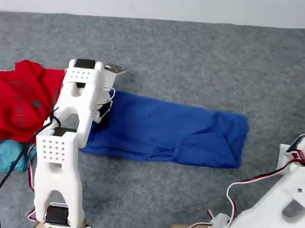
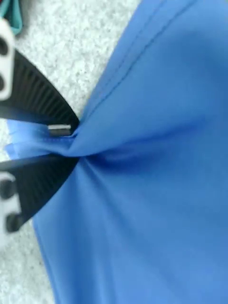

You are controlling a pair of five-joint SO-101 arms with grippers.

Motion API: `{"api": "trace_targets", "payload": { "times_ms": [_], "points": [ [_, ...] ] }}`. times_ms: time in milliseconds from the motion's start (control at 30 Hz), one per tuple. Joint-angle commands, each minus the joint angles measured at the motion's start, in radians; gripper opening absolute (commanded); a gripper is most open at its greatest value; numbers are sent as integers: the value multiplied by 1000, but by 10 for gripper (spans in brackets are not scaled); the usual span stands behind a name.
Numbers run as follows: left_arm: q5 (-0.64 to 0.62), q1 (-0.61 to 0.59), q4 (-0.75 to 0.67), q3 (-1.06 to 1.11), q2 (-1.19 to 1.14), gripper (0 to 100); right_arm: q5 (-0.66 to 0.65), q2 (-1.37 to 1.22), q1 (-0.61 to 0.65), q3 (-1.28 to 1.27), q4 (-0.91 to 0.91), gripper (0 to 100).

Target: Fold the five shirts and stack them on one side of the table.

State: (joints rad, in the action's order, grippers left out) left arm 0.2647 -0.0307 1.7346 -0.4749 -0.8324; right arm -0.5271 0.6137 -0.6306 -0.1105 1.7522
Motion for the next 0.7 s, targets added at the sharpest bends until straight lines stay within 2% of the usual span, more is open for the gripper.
{"api": "trace_targets", "payload": {
  "times_ms": [0, 167, 333, 467, 667],
  "points": [
    [-5, 6, 20, -5, 78, 5, -8, 31, -12, 23, 44, 9],
    [-8, 51, 21, 44, 224, 5, -8, 33, -13, 23, 44, 9],
    [-12, 180, 21, 111, 368, 5, -8, 33, -15, 23, 44, 9],
    [-104, 282, 21, 114, 454, 5, -9, 33, -25, 23, 44, 9],
    [-143, 436, 20, 54, 476, 5, -14, 33, -76, 23, 44, 9]
  ]
}}
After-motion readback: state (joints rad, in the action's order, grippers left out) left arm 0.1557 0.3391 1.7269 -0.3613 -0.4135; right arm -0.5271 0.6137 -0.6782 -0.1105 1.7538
